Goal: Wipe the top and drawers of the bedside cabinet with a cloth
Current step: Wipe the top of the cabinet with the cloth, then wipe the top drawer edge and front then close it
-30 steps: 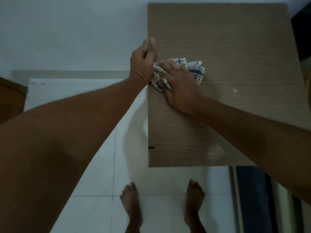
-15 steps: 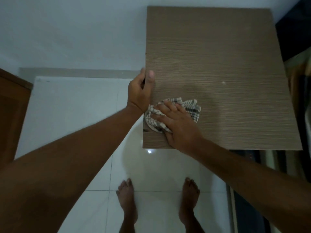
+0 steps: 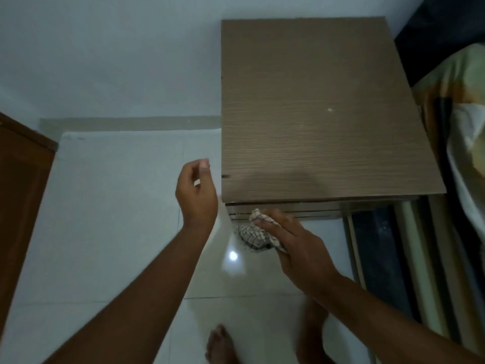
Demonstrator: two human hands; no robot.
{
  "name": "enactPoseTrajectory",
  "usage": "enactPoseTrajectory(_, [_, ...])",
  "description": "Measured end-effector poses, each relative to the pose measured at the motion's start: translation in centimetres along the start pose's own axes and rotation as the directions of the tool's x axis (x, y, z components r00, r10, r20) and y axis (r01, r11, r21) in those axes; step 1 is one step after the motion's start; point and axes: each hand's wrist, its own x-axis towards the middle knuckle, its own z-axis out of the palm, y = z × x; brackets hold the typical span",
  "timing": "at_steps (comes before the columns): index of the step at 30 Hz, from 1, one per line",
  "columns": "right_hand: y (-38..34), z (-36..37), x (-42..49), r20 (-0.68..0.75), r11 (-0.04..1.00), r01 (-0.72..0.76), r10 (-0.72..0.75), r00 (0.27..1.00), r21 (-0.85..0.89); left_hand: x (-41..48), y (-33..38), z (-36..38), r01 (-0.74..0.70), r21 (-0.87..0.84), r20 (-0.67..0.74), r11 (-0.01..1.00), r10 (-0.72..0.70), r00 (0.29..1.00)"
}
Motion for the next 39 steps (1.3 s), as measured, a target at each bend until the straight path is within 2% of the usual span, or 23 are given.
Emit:
enactPoseTrajectory(3, [0.7,0.7,-2.4,-0.053,0.995,-0.068,0.072,0.996,0.078,-4.8,-2.3,-1.5,-0.047,0.108,0.051,0.993,0.042,0.998])
enactPoseTrajectory(7, [3.1,2.3,-3.9,-0.126,0.989,-0.07,0.086,0.988,0.127,-9.1,-7.6,-1.4,-0.37,0.257,0.285,0.893,0.296,0.912])
enactPoseTrajectory(15, [7.7,4.5,-2.4,-0.325,0.994,0.026,0.008,0.946,0.102,-8.1,-12.6,1.3,-0.635,0.308,0.245,0.708,0.586,0.772])
enactPoseTrajectory(18, [9.0,5.2,-1.6,-0.394,0.991,0.115,-0.078,0.916,0.073,-6.8,-13.6,2.0,-0.675,0.351,0.198,0.649,0.653,0.731])
enactPoseTrajectory(26, [11.3,6.8,-2.7,-0.57,0.959,0.279,-0.198,0.797,0.057,-5.2,-14.5,2.1,-0.741,0.274,0.119,0.612,0.744,0.658])
enactPoseTrajectory(30, [11.4,6.6,-5.3,-0.583,0.962,0.258,-0.161,0.796,0.087,-6.5,-14.7,1.8,-0.732,0.257,0.117,0.631,0.732,0.671])
enactPoseTrajectory(34, [10.1,7.0,-8.7,-0.55,0.979,0.198,-0.138,0.824,0.052,-8.4,-15.3,0.7,-0.759,0.222,0.116,0.612,0.757,0.644])
enactPoseTrajectory(39, [7.5,9.4,-10.5,-0.465,0.971,0.236,-0.229,0.855,-0.043,-10.0,-16.8,-0.3,-0.783,0.154,0.049,0.603,0.787,0.616])
